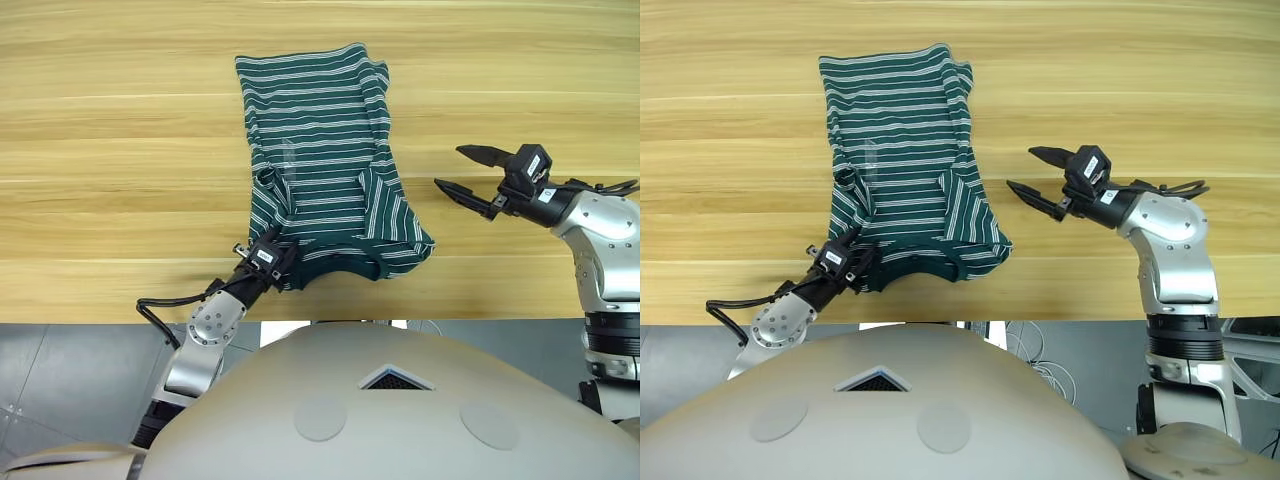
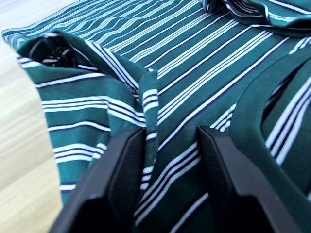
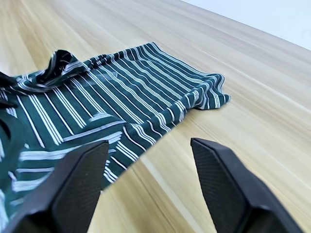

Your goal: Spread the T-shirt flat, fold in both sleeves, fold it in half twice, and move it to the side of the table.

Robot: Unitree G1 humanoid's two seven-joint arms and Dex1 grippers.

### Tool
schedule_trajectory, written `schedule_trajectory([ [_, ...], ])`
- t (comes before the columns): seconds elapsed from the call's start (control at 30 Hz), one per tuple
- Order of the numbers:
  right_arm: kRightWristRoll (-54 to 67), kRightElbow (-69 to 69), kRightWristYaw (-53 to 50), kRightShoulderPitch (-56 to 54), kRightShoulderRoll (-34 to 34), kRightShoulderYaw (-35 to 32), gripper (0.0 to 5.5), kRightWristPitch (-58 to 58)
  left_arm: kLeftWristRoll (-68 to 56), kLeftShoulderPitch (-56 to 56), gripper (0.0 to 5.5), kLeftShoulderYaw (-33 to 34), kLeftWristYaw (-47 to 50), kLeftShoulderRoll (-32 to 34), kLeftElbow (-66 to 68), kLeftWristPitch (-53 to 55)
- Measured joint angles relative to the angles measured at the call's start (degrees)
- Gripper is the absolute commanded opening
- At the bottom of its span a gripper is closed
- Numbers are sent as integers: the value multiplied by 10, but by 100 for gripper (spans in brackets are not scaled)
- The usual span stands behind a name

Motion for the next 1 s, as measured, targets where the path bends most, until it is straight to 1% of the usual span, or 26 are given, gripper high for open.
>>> schedule_trajectory([
  [0.13,-39,48,3,0,-1,8,314,-79,-13,28,190,2,-2,-1,-37,22],
  [0.2,-68,76,20,4,-4,23,314,-169,-79,54,190,2,-17,-12,-105,38],
  [0.27,-82,92,38,9,-7,35,314,-236,-165,57,190,11,-31,-30,-174,46],
  [0.37,-100,110,66,19,-19,58,314,-296,-249,42,190,70,-42,-34,-222,41],
  [0.43,-108,127,86,30,-36,73,314,-325,-280,30,190,133,-48,-32,-248,4],
  [0.5,-134,159,101,32,-59,90,354,-356,-268,3,226,219,-73,2,-243,-60],
  [0.53,-148,174,102,29,-64,96,375,-369,-241,-6,245,248,-90,26,-215,-98],
  [0.6,-162,202,102,20,-68,104,400,-389,-184,-8,261,292,-120,83,-96,-163],
  [0.67,-168,221,100,-1,-69,109,406,-411,-143,-5,261,312,-143,127,16,-213],
  [0.73,-171,251,99,-33,-68,113,406,-434,-86,-4,261,317,-161,173,137,-275],
  [0.8,-195,296,87,-79,-68,121,406,-473,9,-6,261,309,-161,230,259,-342],
  [0.83,-208,309,83,-93,-67,130,406,-487,31,-9,261,298,-161,241,278,-356],
  [0.9,-224,334,73,-118,-57,155,406,-519,61,-29,261,263,-158,243,292,-398],
  [1.0,-229,366,76,-157,-35,192,406,-546,98,-58,261,217,-148,243,278,-429],
])
